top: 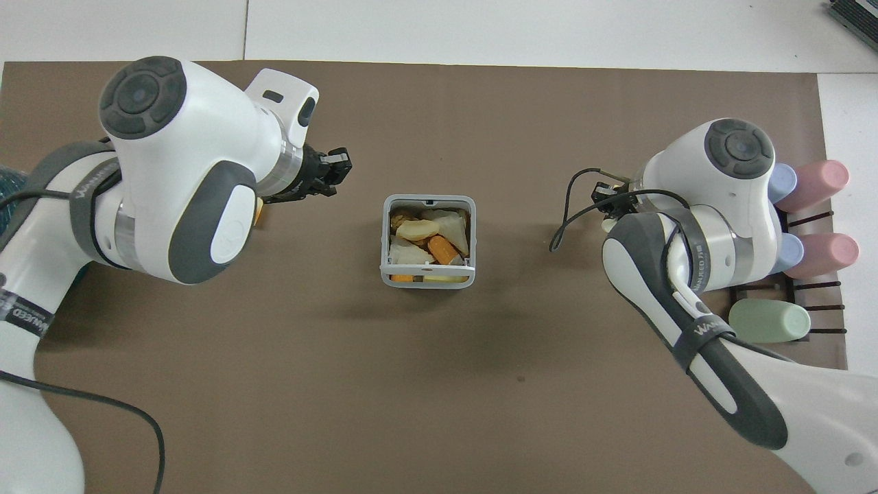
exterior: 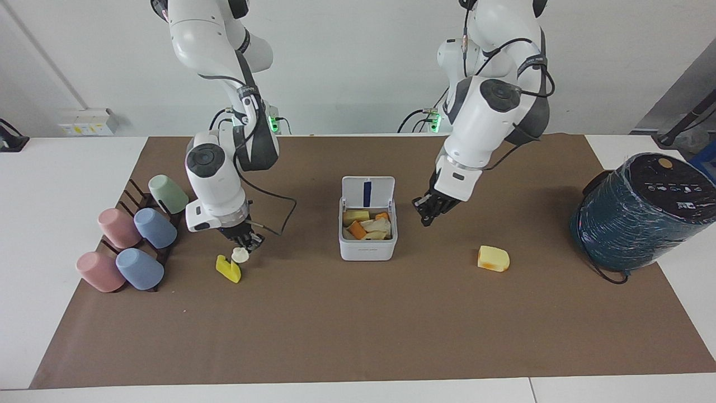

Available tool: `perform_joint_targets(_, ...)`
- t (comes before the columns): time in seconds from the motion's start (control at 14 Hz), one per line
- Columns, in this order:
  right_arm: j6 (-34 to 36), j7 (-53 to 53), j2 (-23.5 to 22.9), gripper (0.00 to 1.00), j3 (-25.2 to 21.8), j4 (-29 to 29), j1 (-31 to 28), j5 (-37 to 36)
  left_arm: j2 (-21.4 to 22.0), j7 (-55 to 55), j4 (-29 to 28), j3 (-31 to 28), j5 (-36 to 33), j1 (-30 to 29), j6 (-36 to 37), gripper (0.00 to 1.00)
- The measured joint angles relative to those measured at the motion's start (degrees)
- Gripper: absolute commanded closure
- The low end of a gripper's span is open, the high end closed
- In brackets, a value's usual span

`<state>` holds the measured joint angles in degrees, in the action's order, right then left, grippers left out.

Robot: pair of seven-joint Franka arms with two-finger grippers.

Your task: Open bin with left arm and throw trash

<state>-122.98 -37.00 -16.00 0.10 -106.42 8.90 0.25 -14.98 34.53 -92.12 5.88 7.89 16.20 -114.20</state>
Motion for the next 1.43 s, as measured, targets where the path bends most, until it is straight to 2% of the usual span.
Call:
perform_joint_targets(0.07,2.6,0.0,2.0,1.00,0.1,0.4,0.1,1.8,0.0,-2.1,0.0,0.0,0.0,-1.5,0.9,0.78)
perform_joint_targets(0.14,4.8,0.0,4.1,1.00,0.2,0.9,0.3,4.5,0.0,-4.0,-0.3,-0.1,0.0,-3.0,1.4,0.54)
perform_joint_targets(0.29,7.6,-0.3,6.9,1.00,0.6,2.2,0.5,11.6,0.0,-7.7,-1.6,-0.1,0.0,-5.3,1.3,0.01)
perform_joint_targets(0.5,7.4,-1.8,7.9,1.00,1.9,4.0,0.5,23.8,1.1,-13.3,-6.7,-0.2,0.0,-8.0,-2.7,0.00)
perform_joint_targets(0.64,3.1,-3.2,7.3,1.00,3.9,4.1,1.0,31.5,2.4,-16.9,-11.5,-0.2,0.0,-9.6,-7.7,0.00)
perform_joint_targets(0.86,-5.9,-8.0,4.7,1.00,4.7,4.0,5.0,42.8,3.6,-21.7,-18.5,-0.2,0.0,-11.3,-15.3,0.00)
perform_joint_targets(1.0,-11.1,-9.5,2.4,1.00,4.8,4.0,8.0,47.7,3.4,-24.2,-21.9,-0.2,0.0,-11.9,-20.0,0.00)
perform_joint_targets(1.21,-17.2,-10.8,-1.5,0.98,4.8,3.9,12.8,49.1,2.1,-29.0,-23.9,-0.2,0.0,-13.4,-23.8,0.00)
perform_joint_targets(1.29,-18.7,-11.0,-2.5,0.72,4.8,3.8,14.3,49.1,1.3,-30.7,-24.0,-0.2,0.0,-13.8,-25.4,0.00)
perform_joint_targets(1.36,-19.5,-11.0,-3.1,0.20,4.8,3.7,15.0,49.1,0.1,-32.2,-24.1,-0.2,0.0,-14.1,-27.4,0.00)
perform_joint_targets(1.43,-19.7,-11.0,-3.4,0.00,4.8,3.7,15.3,49.1,-1.1,-33.4,-24.1,-0.2,0.0,-14.2,-29.4,0.00)
